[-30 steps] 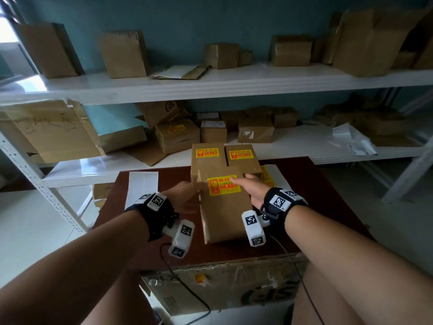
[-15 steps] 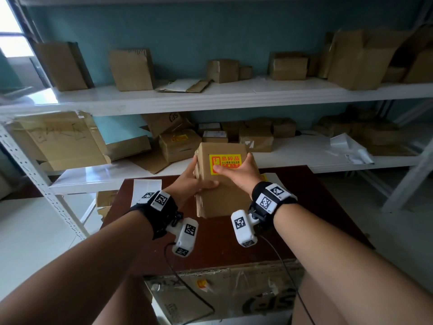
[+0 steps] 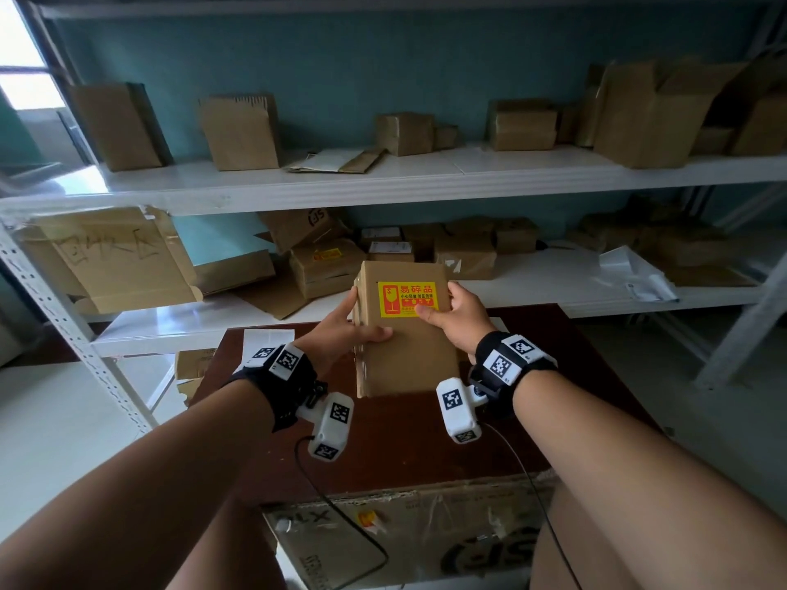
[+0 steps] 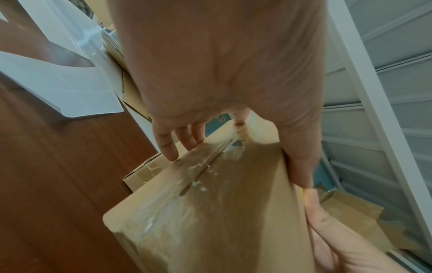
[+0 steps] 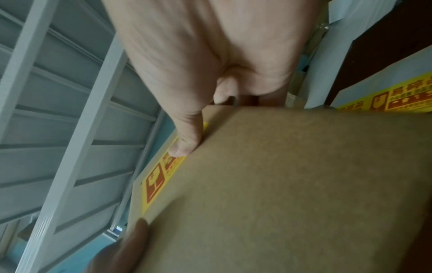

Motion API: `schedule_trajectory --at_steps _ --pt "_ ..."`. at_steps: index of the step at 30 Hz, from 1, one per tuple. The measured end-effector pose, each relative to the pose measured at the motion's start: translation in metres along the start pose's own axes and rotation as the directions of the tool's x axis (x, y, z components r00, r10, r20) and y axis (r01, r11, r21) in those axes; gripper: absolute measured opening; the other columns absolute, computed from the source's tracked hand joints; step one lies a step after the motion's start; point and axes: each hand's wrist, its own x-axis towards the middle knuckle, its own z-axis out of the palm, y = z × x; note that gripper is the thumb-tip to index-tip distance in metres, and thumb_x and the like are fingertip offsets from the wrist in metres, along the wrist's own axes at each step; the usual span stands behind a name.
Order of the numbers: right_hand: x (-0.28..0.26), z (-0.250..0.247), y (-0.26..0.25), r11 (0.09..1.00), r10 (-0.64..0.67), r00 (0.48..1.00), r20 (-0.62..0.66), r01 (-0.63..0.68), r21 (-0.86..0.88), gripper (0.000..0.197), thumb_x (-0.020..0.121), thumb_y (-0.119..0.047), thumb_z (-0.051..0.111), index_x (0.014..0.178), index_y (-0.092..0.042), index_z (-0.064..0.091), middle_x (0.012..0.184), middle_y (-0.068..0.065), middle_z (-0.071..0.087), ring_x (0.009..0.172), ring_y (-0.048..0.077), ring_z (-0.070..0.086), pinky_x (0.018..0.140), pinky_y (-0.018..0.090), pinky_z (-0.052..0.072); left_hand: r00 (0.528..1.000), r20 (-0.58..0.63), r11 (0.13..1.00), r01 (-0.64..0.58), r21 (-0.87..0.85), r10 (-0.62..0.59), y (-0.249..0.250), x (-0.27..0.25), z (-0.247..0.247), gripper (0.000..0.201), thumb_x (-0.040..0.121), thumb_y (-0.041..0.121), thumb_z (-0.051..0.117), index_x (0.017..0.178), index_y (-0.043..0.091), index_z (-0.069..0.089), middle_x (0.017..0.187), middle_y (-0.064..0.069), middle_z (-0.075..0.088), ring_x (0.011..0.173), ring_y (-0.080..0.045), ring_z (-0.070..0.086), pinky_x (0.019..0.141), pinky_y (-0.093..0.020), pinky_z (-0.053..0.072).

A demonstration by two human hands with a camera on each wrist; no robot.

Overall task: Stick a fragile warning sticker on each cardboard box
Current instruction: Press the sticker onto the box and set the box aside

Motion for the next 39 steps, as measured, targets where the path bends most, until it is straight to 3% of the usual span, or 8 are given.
schedule_trajectory --at_steps 3,6,10,14,22,30,34,39 --pt "-0.007 -0.008 0.003 0.995 -0.013 0.996 0.087 0.004 0.102 0.056 0.095 -0.023 0.066 0.147 -0.018 0.046 0.140 0.003 0.060 0.127 0.016 0.057 0.106 0.041 0.049 1.000 0.013 1.000 -0.006 0.008 0.006 0.001 -0.002 -0.001 0.102 0.080 0.014 0.080 0.154 0.043 0.016 0.124 0.001 0.067 0.114 -0.016 0.063 0.085 -0.027 0.048" --pt "-0.010 -0.013 0.004 0.990 0.047 0.994 0.094 -0.058 0.125 0.054 0.104 -0.033 0.049 0.154 -0.019 0.034 0.153 0.003 0.046 0.139 0.019 0.044 0.109 0.034 0.040 1.000 0.000 1.000 0.017 0.009 -0.017 -0.001 0.000 -0.004 0.110 0.077 0.016 0.082 0.156 0.041 0.010 0.123 -0.001 0.067 0.112 -0.018 0.064 0.090 -0.033 0.050" --pt "-0.008 -0.006 -0.015 0.983 0.186 0.981 0.048 -0.185 -0.010 0.106 0.083 -0.078 0.051 0.160 -0.017 0.010 0.165 0.006 0.021 0.149 0.028 0.027 0.119 0.048 0.028 0.999 -0.032 0.997 -0.021 0.070 0.023 0.000 -0.001 0.005 0.116 0.075 0.017 0.085 0.157 0.040 0.006 0.123 0.000 0.065 0.106 -0.013 0.065 0.080 -0.025 0.053" --pt "-0.001 0.010 -0.036 0.978 0.209 0.972 -0.103 -0.209 0.012 0.139 0.064 -0.075 0.075 0.159 -0.015 -0.006 0.166 0.011 0.012 0.150 0.031 0.024 0.119 0.049 0.029 0.991 -0.107 0.991 -0.070 0.114 0.082 -0.005 0.006 0.022 0.135 0.052 0.043 0.097 0.152 0.051 0.006 0.133 -0.005 0.060 0.114 -0.020 0.065 0.100 -0.044 0.052" --pt "0.007 0.008 -0.041 0.978 0.209 0.954 -0.213 -0.210 0.020 0.124 0.063 -0.062 0.084 0.156 -0.012 0.018 0.155 0.010 0.040 0.139 0.031 0.044 0.110 0.046 0.042 0.984 -0.128 0.990 -0.119 0.074 0.128 -0.012 0.008 0.027 0.138 0.046 0.046 0.098 0.151 0.053 0.008 0.125 -0.007 0.067 0.108 -0.022 0.069 0.097 -0.047 0.054" --pt "0.004 -0.005 -0.020 0.991 0.127 0.949 -0.288 -0.111 0.070 0.075 0.078 -0.048 0.080 0.140 -0.016 0.054 0.139 0.004 0.059 0.125 0.023 0.057 0.099 0.033 0.046 0.990 -0.062 0.992 -0.124 0.011 0.124 0.000 -0.008 0.014 0.117 0.074 0.015 0.086 0.156 0.043 0.008 0.121 -0.001 0.069 0.107 -0.014 0.069 0.083 -0.025 0.057" --pt "0.001 -0.011 -0.007 0.969 0.135 0.957 -0.258 -0.073 0.237 0.045 0.095 -0.035 0.066 0.134 -0.015 0.062 0.134 0.003 0.064 0.123 0.019 0.059 0.102 0.032 0.048 0.996 -0.033 0.996 -0.087 -0.013 0.087 -0.002 -0.008 0.003 0.118 0.070 0.021 0.088 0.154 0.047 0.010 0.121 -0.002 0.070 0.109 -0.017 0.069 0.095 -0.037 0.053" --pt "-0.004 0.000 -0.008 0.984 0.094 0.992 -0.089 -0.079 0.157 0.091 0.079 -0.064 0.071 0.152 -0.022 0.037 0.148 -0.002 0.049 0.138 0.021 0.046 0.108 0.037 0.041 0.993 -0.067 0.993 -0.101 -0.058 0.097 -0.002 -0.004 0.007 0.115 0.072 0.017 0.087 0.155 0.044 0.011 0.118 -0.005 0.072 0.105 -0.018 0.071 0.093 -0.038 0.055"
